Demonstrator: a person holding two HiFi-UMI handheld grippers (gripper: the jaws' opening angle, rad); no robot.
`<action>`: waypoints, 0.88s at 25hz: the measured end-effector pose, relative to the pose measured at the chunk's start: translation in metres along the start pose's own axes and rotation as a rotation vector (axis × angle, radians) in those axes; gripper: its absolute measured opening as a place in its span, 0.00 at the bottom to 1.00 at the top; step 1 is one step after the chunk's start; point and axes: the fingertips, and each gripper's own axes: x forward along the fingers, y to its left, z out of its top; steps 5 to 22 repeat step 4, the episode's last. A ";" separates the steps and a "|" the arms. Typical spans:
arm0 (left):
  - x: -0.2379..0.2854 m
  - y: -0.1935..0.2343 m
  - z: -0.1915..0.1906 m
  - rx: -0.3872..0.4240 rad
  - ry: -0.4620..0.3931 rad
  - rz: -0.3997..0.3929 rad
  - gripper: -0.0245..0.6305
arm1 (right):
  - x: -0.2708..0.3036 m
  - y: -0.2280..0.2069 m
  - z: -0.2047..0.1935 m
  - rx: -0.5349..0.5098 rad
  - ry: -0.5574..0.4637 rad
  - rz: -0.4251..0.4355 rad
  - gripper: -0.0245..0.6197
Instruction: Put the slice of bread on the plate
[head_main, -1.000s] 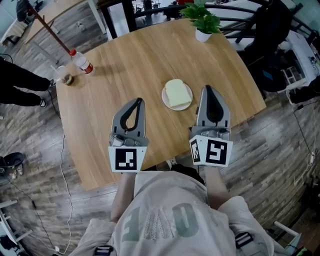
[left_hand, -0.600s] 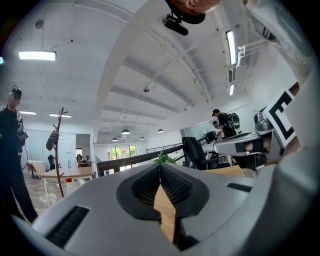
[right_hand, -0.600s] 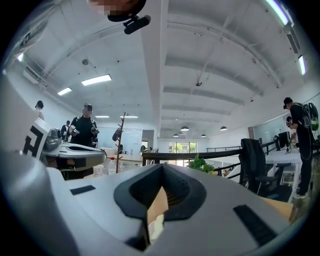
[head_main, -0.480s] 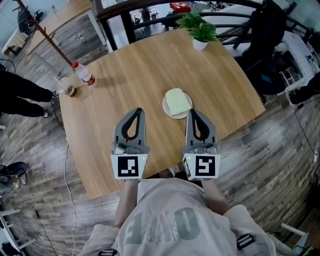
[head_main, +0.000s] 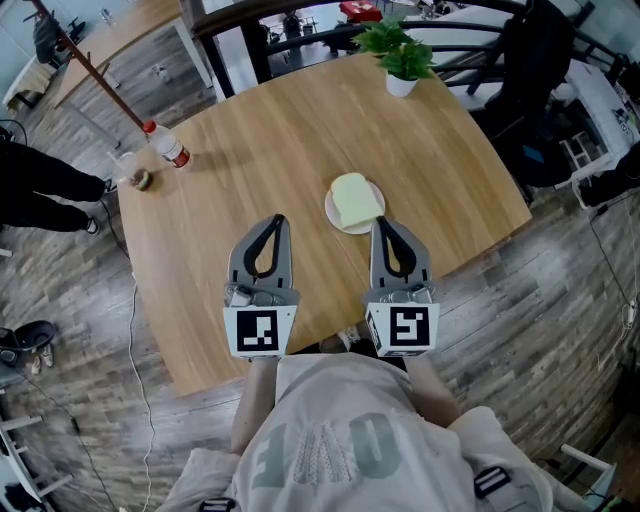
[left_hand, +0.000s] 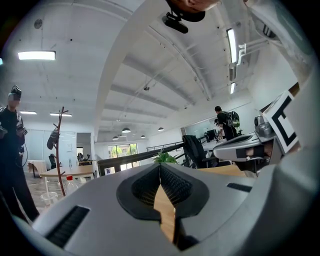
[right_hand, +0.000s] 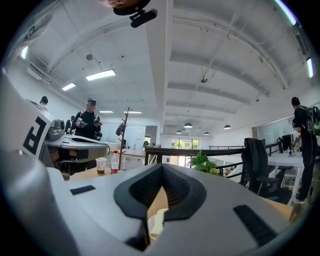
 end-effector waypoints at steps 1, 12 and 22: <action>0.000 0.000 -0.001 0.000 0.002 -0.001 0.05 | 0.000 0.000 -0.001 0.000 0.002 -0.001 0.06; 0.001 0.001 -0.002 0.016 0.002 -0.006 0.05 | 0.001 0.000 -0.002 -0.007 0.002 0.004 0.06; 0.001 0.001 -0.002 0.016 0.002 -0.006 0.05 | 0.001 0.000 -0.002 -0.007 0.002 0.004 0.06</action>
